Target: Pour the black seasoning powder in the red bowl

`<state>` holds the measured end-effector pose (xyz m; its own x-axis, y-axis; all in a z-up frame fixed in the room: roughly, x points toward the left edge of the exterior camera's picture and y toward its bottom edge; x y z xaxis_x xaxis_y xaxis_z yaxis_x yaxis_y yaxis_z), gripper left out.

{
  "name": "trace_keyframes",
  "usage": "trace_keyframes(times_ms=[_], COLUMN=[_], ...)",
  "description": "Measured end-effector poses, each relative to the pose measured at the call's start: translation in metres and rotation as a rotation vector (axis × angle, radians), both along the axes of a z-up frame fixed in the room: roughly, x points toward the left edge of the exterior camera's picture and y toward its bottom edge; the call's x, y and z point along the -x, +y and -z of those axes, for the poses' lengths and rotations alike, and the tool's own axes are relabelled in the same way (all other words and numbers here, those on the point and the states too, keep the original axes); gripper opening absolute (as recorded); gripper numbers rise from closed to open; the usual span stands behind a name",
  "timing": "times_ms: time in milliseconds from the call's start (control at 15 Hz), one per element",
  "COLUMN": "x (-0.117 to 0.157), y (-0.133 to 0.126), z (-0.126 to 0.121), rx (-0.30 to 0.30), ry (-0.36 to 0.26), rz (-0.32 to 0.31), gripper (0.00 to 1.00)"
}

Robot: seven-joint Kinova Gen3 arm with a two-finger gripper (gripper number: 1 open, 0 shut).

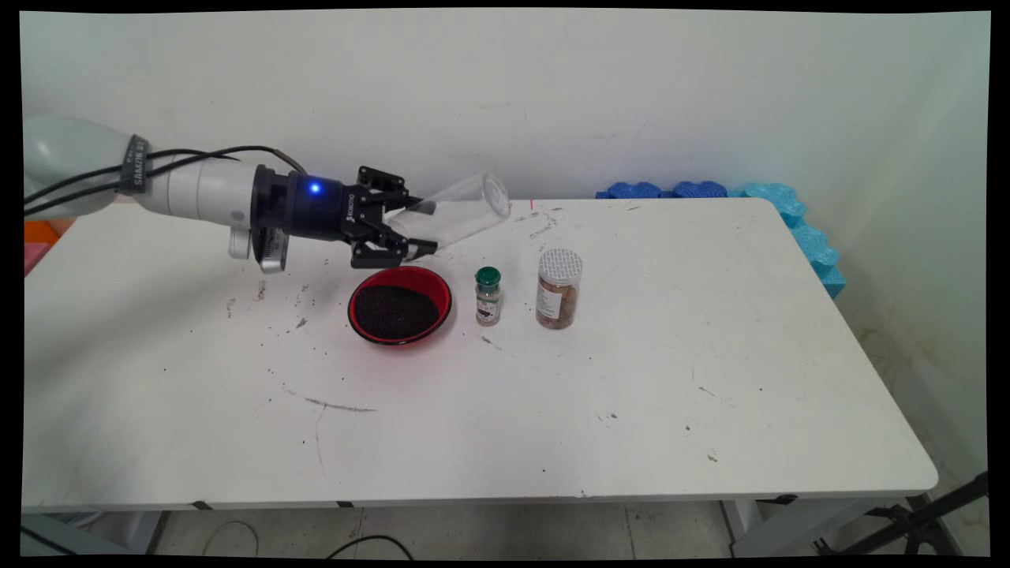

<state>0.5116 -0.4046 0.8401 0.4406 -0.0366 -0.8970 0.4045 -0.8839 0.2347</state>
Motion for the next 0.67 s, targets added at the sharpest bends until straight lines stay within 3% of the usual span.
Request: trace_keyframes(times_ms=[667], x=[0.0077], y=[0.0019], z=[-0.0102], rx=[0.123], ry=[-0.193], rz=[0.099], gripper=[0.0])
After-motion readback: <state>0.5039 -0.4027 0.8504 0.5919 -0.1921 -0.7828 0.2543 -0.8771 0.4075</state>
